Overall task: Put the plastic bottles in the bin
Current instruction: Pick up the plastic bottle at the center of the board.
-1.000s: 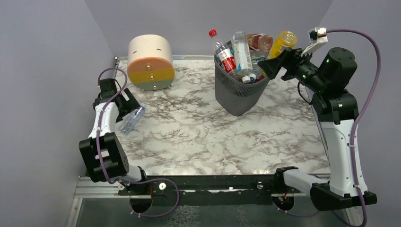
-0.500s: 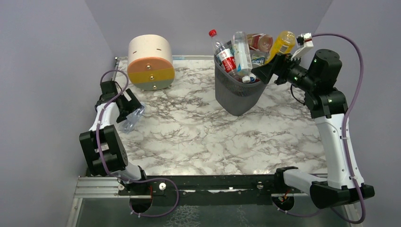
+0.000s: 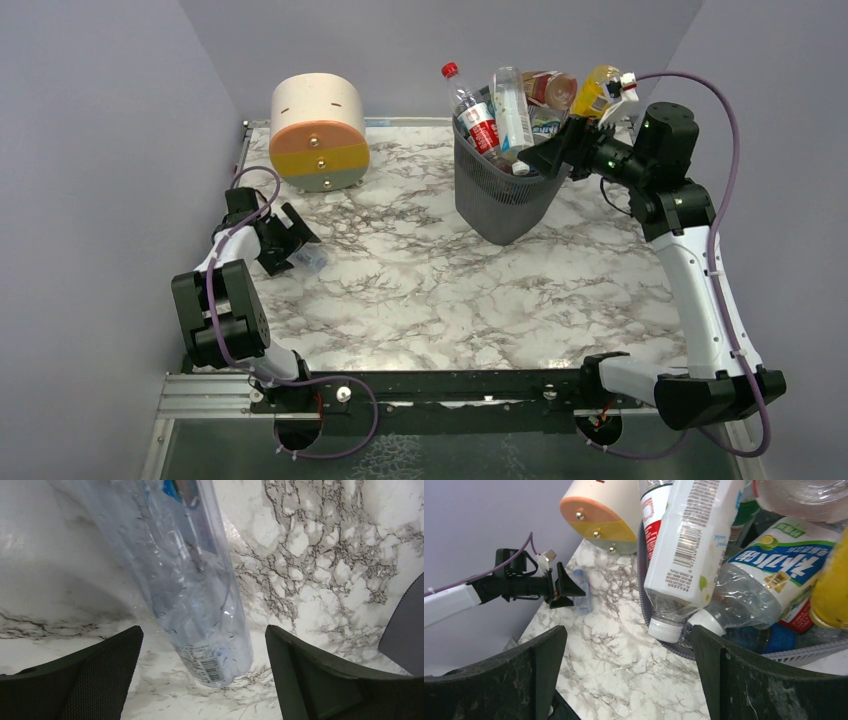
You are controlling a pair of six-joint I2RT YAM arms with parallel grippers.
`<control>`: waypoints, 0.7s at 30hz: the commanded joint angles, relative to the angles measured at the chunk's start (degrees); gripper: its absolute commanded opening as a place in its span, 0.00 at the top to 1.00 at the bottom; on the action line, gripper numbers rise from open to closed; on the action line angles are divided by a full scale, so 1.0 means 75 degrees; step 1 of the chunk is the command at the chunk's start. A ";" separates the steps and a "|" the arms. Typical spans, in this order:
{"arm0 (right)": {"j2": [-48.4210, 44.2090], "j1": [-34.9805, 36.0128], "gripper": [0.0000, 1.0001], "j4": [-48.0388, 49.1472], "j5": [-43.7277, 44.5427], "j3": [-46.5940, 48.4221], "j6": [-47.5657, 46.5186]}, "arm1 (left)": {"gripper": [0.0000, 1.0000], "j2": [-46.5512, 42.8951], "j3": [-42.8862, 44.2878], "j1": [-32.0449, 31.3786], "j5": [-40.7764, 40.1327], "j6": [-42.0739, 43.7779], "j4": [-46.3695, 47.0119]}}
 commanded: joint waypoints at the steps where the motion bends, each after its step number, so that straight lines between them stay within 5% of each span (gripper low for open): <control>1: 0.0127 0.0164 0.03 0.0497 -0.0659 -0.0155 0.0231 | 0.02 -0.0169 -0.0099 -0.0183 0.0457 -0.0152 0.0281; 16: -0.0237 0.0256 0.03 0.0917 -0.0979 -0.0729 0.0511 | 0.08 -0.0535 -0.0183 -0.0725 -0.0295 -0.0247 0.0026; 21: -0.0338 0.0253 0.03 0.0970 -0.1097 -0.0889 0.0560 | 0.42 -0.0163 -0.0212 -0.0751 -0.0189 -0.0315 0.0111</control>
